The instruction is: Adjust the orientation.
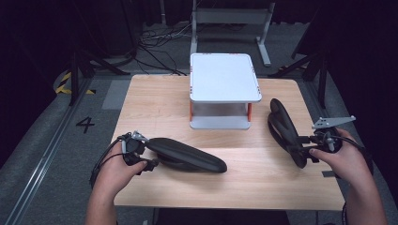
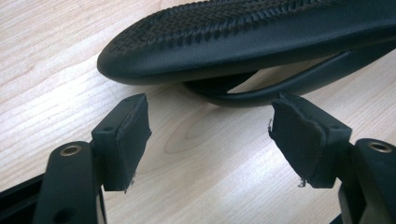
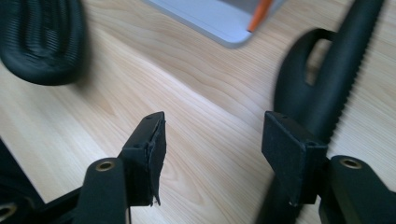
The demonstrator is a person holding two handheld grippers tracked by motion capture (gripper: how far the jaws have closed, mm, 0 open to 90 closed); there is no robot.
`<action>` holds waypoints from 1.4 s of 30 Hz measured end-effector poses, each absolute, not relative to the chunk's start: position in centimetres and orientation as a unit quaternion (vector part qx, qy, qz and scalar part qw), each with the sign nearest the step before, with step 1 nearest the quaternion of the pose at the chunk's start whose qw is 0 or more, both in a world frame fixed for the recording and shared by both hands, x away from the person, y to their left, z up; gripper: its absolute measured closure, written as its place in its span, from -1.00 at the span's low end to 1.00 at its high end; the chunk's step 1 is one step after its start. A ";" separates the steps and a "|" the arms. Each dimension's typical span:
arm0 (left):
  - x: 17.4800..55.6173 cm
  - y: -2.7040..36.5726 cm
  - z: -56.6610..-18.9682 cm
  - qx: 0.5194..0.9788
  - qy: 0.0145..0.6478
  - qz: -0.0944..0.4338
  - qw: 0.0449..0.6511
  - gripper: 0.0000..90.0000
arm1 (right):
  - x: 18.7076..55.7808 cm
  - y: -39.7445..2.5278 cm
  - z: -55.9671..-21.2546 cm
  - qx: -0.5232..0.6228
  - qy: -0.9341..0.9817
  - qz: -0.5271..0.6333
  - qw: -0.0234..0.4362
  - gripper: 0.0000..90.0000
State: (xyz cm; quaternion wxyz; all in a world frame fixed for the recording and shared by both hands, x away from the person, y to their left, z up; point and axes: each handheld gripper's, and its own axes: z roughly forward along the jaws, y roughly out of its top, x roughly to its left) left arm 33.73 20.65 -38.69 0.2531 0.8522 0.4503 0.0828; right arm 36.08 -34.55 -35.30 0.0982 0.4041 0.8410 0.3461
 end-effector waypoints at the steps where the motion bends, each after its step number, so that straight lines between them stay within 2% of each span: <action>1: 33.6 20.7 -38.7 0.852 0.451 0.083 0.253 -0.36 | 36.2 -33.9 -35.3 0.399 0.842 0.350 0.094 -0.08; 17: 33.1 20.1 -39.1 0.852 0.455 0.078 0.246 -0.35 | 37.1 -26.1 -37.6 0.317 0.872 0.370 0.037 -0.16; 30: 33.3 19.5 -38.8 0.858 0.442 0.077 0.252 -0.34 | 36.6 -20.4 -39.4 0.259 0.888 0.380 0.019 -0.29; 42: 33.6 18.9 -39.0 0.865 0.430 0.076 0.247 -0.35 | 35.9 -16.6 -40.9 0.205 0.904 0.375 0.010 -0.33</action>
